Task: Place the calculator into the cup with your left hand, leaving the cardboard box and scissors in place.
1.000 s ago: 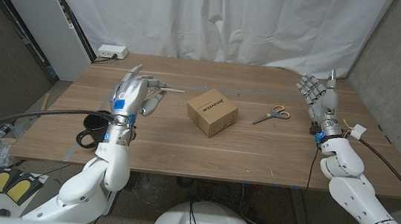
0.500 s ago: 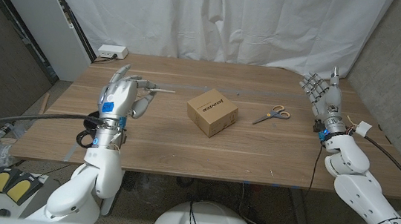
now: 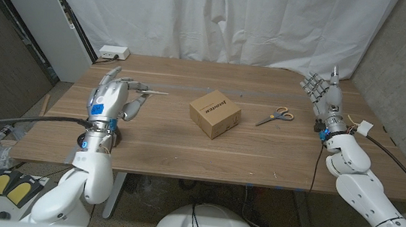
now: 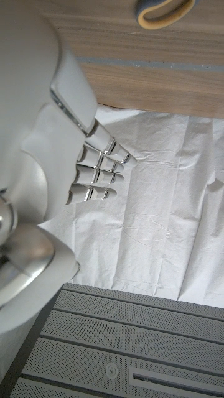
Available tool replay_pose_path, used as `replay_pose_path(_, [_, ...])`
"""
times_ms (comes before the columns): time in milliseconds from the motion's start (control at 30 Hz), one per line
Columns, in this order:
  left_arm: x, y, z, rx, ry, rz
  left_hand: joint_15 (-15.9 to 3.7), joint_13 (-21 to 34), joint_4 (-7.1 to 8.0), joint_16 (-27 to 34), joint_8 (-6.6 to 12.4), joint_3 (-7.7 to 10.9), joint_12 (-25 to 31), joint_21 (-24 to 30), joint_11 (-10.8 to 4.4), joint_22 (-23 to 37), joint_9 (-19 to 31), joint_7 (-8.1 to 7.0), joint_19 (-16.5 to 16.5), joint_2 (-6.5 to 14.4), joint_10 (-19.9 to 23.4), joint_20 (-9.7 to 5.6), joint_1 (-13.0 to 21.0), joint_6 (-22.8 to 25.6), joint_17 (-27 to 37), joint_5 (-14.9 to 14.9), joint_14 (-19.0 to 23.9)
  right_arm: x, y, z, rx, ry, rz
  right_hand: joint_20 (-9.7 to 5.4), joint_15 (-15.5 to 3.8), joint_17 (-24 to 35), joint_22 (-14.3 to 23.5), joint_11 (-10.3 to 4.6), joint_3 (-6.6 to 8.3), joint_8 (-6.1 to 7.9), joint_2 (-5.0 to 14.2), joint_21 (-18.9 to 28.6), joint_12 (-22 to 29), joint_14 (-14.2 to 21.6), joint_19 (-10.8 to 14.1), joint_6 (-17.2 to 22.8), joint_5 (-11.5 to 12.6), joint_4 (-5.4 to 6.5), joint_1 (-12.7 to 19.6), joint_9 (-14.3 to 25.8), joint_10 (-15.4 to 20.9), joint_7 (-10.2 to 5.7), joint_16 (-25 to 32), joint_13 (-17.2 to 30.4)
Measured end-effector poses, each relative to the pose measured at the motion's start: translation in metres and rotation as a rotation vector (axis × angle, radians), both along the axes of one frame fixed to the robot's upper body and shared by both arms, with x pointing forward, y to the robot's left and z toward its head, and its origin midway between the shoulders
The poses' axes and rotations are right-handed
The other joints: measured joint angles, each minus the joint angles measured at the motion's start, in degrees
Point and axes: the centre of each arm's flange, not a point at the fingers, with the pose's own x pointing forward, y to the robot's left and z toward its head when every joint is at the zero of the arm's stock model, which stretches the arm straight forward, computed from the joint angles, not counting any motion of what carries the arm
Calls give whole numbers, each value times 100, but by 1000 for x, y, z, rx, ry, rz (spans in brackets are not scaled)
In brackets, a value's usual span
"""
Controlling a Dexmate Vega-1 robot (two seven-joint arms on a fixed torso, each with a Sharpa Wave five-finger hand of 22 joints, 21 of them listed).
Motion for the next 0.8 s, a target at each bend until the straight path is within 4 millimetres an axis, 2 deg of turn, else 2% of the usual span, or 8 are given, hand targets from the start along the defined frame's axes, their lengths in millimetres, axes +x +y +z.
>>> replay_pose_path(67, [0, -2, 0, -2, 4, -20, 0, 0, 0, 0, 0, 0, 0, 0, 0, 0, 0, 0, 0, -8, 0, 0, 8, 0, 0, 0, 0, -1, 2, 1, 0, -3, 4, 0, 0, 0, 0, 0, 0, 0, 0, 0, 0, 0, 0, 0, 0, 0, 0, 0, 0, 0, 0, 0])
replay_pose_path(133, [-3, 9, 3, -6, -4, -8, -6, 0, 0, 0, 0, 0, 0, 0, 0, 0, 0, 0, 0, -20, 0, 0, 20, 0, 9, 0, 6, -2, 3, 2, -2, -5, -5, 0, 0, 0, 0, 0, 0, 0, 0, 0, 0, 0, 0, 0, 0, 0, 0, 0, 0, 0, 0, 0])
replay_pose_path(467, [-3, 0, 3, 9, 1, -70, -18, -1, 0, 0, -6, 0, -1, 0, 0, 1, 1, 0, 0, -19, 0, 0, 19, 0, 14, -7, 19, -8, 10, 2, -1, -13, 13, 0, 0, 0, 0, 0, 0, 0, 0, 0, 1, 0, 0, 0, 0, 0, 0, 0, 0, 0, 0, 0])
replay_pose_path(500, [-9, 27, 0, -4, 4, 1, -18, -1, 0, 0, -6, 0, -1, 0, 0, 1, 1, 0, 0, -19, 0, 0, 19, 0, 14, -7, 19, -8, 9, 2, 6, -7, -12, 0, 0, 0, 0, 0, 0, 0, 0, 0, 1, 0, 0, 0, 0, 0, 0, 0, 0, 0, 0, 0])
replay_pose_path(767, [-13, 27, 1, 19, -11, 3, -18, -1, 0, 0, -27, 0, -3, 0, 0, 1, 2, 0, 0, -18, 0, 0, 18, 1, 13, -17, 19, -10, 12, 6, 9, -16, -10, 0, 0, 0, 0, 0, 0, 0, 0, 0, 1, 0, 0, 0, 0, 0, 0, 0, 0, 0, 0, 0])
replay_pose_path(800, [-17, 38, -2, -6, -7, 34, -18, -1, 4, 0, -28, 4, -3, 0, 0, 1, 2, 0, 0, -17, 0, 0, 17, 1, 13, -17, 18, -8, 12, 5, 6, -1, -22, 0, 0, 0, 0, 1, 0, 0, 0, 0, 1, 0, 0, 0, 0, 0, 0, 0, 1, 0, 0, 0])
